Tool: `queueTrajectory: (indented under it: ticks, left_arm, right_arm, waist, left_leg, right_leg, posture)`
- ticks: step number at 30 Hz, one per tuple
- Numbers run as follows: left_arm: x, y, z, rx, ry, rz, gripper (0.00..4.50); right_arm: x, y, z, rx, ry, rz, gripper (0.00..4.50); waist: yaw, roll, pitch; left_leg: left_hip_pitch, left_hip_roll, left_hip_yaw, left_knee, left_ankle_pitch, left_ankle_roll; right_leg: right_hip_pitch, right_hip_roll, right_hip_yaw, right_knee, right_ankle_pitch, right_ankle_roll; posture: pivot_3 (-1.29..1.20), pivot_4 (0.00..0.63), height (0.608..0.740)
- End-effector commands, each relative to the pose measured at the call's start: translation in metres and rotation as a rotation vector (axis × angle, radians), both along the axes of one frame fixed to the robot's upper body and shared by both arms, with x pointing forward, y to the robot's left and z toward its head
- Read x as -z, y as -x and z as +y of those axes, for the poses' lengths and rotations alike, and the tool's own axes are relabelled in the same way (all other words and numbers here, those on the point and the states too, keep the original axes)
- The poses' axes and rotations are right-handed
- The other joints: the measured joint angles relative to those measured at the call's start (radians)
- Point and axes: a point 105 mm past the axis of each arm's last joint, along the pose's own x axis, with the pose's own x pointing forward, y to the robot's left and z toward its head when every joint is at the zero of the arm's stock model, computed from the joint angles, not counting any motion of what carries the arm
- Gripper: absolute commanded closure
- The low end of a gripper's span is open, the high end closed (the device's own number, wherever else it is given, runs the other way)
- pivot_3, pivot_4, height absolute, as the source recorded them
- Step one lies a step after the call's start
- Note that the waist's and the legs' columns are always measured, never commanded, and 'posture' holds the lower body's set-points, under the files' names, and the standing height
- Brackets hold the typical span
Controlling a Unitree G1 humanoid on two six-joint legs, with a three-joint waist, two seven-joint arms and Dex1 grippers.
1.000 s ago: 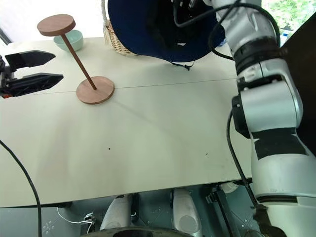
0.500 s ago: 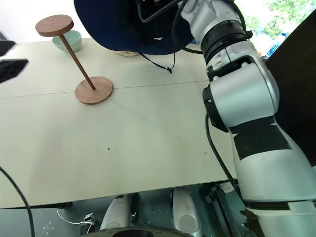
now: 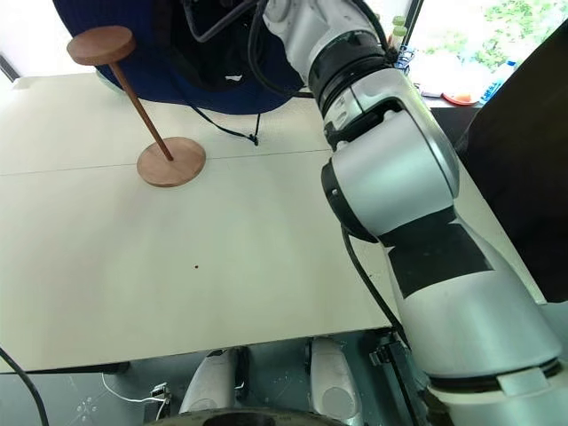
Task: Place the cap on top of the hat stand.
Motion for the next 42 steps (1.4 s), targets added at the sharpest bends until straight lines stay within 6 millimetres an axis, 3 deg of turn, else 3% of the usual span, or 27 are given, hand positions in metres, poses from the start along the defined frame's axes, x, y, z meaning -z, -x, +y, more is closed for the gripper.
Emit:
queueTrajectory:
  ticks: [1, 12, 21, 28, 35, 42]
  left_arm:
    - [-0.010, 0.013, 0.001, -0.029, -0.015, -0.050, 0.00]
    - [-0.004, 0.028, 0.002, -0.086, -0.013, -0.053, 0.00]
    - [0.007, 0.037, 0.020, -0.170, 0.031, -0.044, 0.00]
    - [0.006, 0.035, 0.025, -0.189, 0.031, -0.054, 0.00]
    - [0.007, 0.036, 0.027, -0.212, 0.041, -0.063, 0.00]
    - [0.005, 0.035, 0.036, -0.237, 0.061, -0.058, 0.00]
  right_arm:
    - [-0.025, 0.019, 0.019, -0.050, -0.025, -0.072, 4.44]
    - [-0.023, 0.040, 0.062, -0.158, -0.043, -0.054, 4.44]
    - [-0.056, 0.083, 0.088, -0.372, -0.163, -0.126, 4.44]
    - [-0.040, 0.108, 0.125, -0.524, -0.135, -0.116, 4.44]
    - [-0.034, 0.109, 0.130, -0.534, -0.138, -0.117, 4.44]
    - [-0.038, 0.109, 0.112, -0.604, -0.195, -0.185, 4.44]
  waist:
    - [-0.002, 0.000, 0.000]
    - [-0.003, 0.000, 0.000]
    - [-0.003, -0.001, 0.000]
    - [-0.009, -0.002, -0.001]
    - [-0.006, -0.003, -0.001]
    - [-0.006, -0.004, -0.002]
  left_leg:
    - [0.000, 0.000, 0.000, 0.000, 0.000, 0.000]
    - [0.000, 0.000, 0.000, -0.001, 0.000, 0.000]
    - [0.000, 0.001, 0.000, -0.001, 0.000, 0.000]
    - [0.000, 0.001, 0.000, -0.002, 0.000, 0.000]
    - [0.000, 0.001, 0.000, -0.002, 0.000, -0.001]
    - [0.000, 0.002, 0.000, -0.002, 0.000, 0.000]
  right_leg:
    - [0.000, 0.000, 0.000, 0.000, 0.000, 0.000]
    - [-0.001, 0.000, 0.000, 0.000, -0.001, -0.001]
    - [-0.001, 0.000, -0.001, -0.001, -0.001, -0.003]
    - [-0.001, 0.000, -0.001, -0.001, -0.001, -0.003]
    - [-0.001, 0.000, -0.001, -0.001, -0.001, -0.004]
    - [-0.001, 0.000, -0.001, -0.001, -0.001, -0.004]
  posture:
    - [0.00, 0.150, 0.740]
    - [0.00, 0.150, 0.740]
    - [0.00, 0.150, 0.740]
    - [0.00, 0.150, 0.740]
    - [0.00, 0.150, 0.740]
    - [0.00, 0.150, 0.740]
